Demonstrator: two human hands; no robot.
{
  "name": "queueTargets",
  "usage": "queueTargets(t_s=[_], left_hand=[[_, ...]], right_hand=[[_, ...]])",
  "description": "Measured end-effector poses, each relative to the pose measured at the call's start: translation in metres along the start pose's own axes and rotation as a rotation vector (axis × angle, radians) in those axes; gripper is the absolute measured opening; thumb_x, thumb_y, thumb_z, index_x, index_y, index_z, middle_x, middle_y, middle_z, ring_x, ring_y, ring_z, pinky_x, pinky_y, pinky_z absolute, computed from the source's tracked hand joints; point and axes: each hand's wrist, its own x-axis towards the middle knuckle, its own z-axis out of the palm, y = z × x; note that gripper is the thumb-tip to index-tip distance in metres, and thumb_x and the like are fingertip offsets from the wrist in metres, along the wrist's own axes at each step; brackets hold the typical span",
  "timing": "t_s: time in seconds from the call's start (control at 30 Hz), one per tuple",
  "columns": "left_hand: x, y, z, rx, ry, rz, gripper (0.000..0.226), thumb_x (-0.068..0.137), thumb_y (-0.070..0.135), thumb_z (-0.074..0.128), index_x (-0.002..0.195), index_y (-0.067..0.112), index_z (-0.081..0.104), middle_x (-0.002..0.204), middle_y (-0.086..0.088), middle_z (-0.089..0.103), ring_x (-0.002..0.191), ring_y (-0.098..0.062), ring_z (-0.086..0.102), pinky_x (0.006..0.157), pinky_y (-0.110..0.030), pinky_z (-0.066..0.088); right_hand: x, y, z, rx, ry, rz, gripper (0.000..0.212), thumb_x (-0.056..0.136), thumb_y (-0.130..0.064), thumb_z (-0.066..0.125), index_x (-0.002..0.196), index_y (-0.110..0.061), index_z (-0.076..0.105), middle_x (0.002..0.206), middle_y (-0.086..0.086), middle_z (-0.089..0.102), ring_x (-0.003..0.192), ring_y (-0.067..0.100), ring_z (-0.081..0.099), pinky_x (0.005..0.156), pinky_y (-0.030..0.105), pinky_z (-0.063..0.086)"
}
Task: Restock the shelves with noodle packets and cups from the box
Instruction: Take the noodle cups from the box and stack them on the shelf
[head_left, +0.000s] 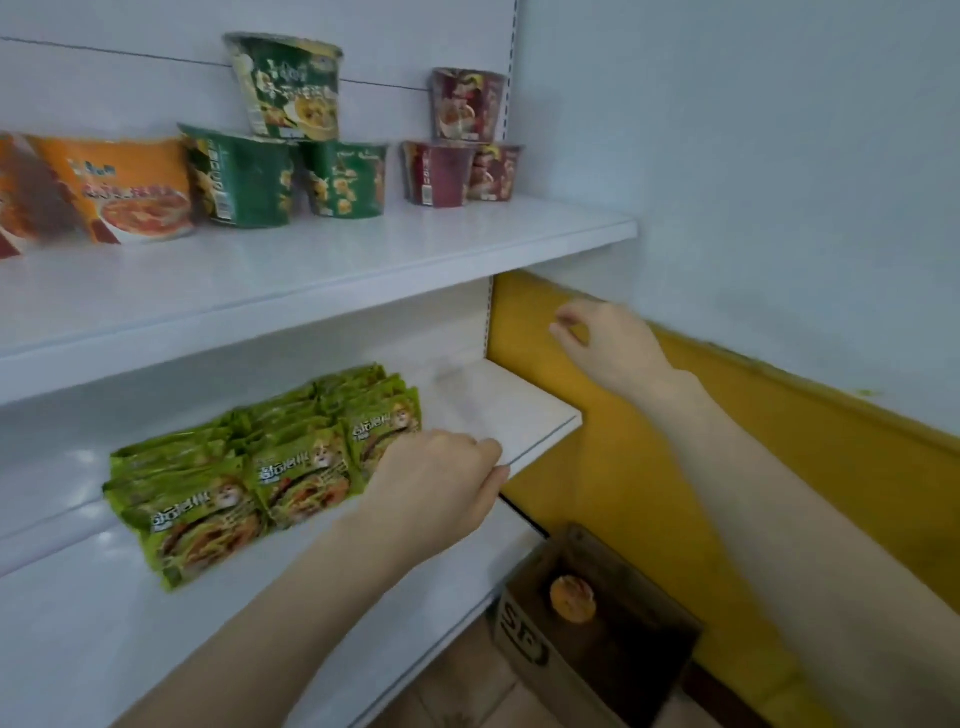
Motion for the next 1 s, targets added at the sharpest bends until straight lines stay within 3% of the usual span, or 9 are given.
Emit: queueTargets(t_s=[0.13, 0.23, 0.4, 0.47, 0.53, 0.6, 0.7, 0.8, 1.0], left_hand=[[0.037, 0.039, 0.047, -0.11, -0.063, 0.085, 0.032, 0.086, 0.031, 0.045, 0.061, 0.015, 0.054, 0.047, 0.0, 0.052, 0.04, -0.019, 0.052, 0.038, -0.018, 0.006], [0.068, 0.074, 0.095, -0.169, -0.124, 0.098, 0.027, 0.097, 0.031, 0.037, 0.076, 0.016, 0.045, 0.073, -0.002, 0.059, 0.067, -0.02, 0.059, 0.05, -0.025, 0.028], [0.104, 0.114, 0.165, -0.265, -0.304, 0.036, 0.03, 0.099, 0.033, 0.029, 0.09, 0.015, 0.051, 0.089, -0.003, 0.061, 0.083, -0.02, 0.059, 0.066, -0.031, 0.042], [0.116, 0.121, 0.189, -0.284, -0.364, 0.004, 0.03, 0.098, 0.031, 0.032, 0.09, 0.015, 0.056, 0.083, -0.002, 0.061, 0.076, -0.02, 0.06, 0.063, -0.031, 0.045], [0.122, 0.122, 0.215, -0.299, -0.384, 0.041, 0.033, 0.09, 0.03, 0.038, 0.069, 0.019, 0.06, 0.057, 0.003, 0.057, 0.048, -0.015, 0.057, 0.041, -0.025, 0.037], [0.126, 0.12, 0.241, -0.299, -0.383, 0.029, 0.037, 0.086, 0.033, 0.035, 0.06, 0.02, 0.059, 0.046, 0.004, 0.052, 0.037, -0.012, 0.051, 0.034, -0.021, 0.029], [0.129, 0.117, 0.274, -0.344, -0.469, -0.024, 0.038, 0.095, 0.031, 0.031, 0.081, 0.014, 0.061, 0.07, -0.004, 0.062, 0.062, -0.022, 0.062, 0.051, -0.029, 0.046], [0.129, 0.109, 0.312, -0.35, -0.593, -0.047, 0.033, 0.1, 0.032, 0.029, 0.099, 0.014, 0.057, 0.095, -0.004, 0.062, 0.087, -0.021, 0.059, 0.073, -0.032, 0.047], [0.132, 0.094, 0.403, -0.314, -0.803, 0.018, 0.031, 0.1, 0.03, 0.027, 0.104, 0.013, 0.053, 0.105, -0.006, 0.061, 0.095, -0.023, 0.058, 0.066, -0.029, 0.034]], right_hand=[[-0.028, 0.074, 0.006, -0.026, -0.048, 0.143, 0.03, 0.095, -0.026, 0.047, 0.115, -0.008, 0.06, 0.111, 0.013, 0.066, 0.102, 0.031, 0.06, 0.083, 0.042, 0.049], [-0.042, 0.135, 0.013, -0.044, -0.124, 0.239, 0.033, 0.097, -0.026, 0.044, 0.123, -0.008, 0.055, 0.118, 0.011, 0.063, 0.107, 0.029, 0.058, 0.084, 0.041, 0.05], [-0.054, 0.223, 0.041, -0.061, -0.253, 0.364, 0.036, 0.098, -0.027, 0.041, 0.128, -0.008, 0.05, 0.116, 0.013, 0.063, 0.101, 0.031, 0.06, 0.081, 0.045, 0.052], [-0.054, 0.251, 0.059, -0.056, -0.314, 0.401, 0.037, 0.098, -0.027, 0.041, 0.129, -0.008, 0.049, 0.116, 0.014, 0.063, 0.099, 0.032, 0.061, 0.079, 0.046, 0.053], [-0.054, 0.272, 0.08, -0.042, -0.358, 0.427, 0.036, 0.098, -0.027, 0.042, 0.129, -0.008, 0.049, 0.114, 0.015, 0.064, 0.097, 0.034, 0.062, 0.077, 0.047, 0.053], [-0.055, 0.29, 0.102, -0.019, -0.406, 0.454, 0.036, 0.098, -0.026, 0.042, 0.128, -0.007, 0.049, 0.112, 0.017, 0.064, 0.095, 0.036, 0.062, 0.075, 0.048, 0.054], [-0.058, 0.312, 0.135, 0.016, -0.472, 0.505, 0.036, 0.098, -0.025, 0.042, 0.129, -0.007, 0.048, 0.112, 0.017, 0.064, 0.093, 0.037, 0.063, 0.073, 0.048, 0.054], [-0.061, 0.332, 0.169, 0.024, -0.53, 0.556, 0.036, 0.098, -0.025, 0.041, 0.129, -0.008, 0.048, 0.112, 0.015, 0.065, 0.09, 0.035, 0.063, 0.073, 0.047, 0.054], [-0.079, 0.367, 0.246, 0.015, -0.615, 0.692, 0.035, 0.098, -0.024, 0.041, 0.127, -0.006, 0.049, 0.106, 0.016, 0.065, 0.089, 0.035, 0.062, 0.07, 0.043, 0.053]])
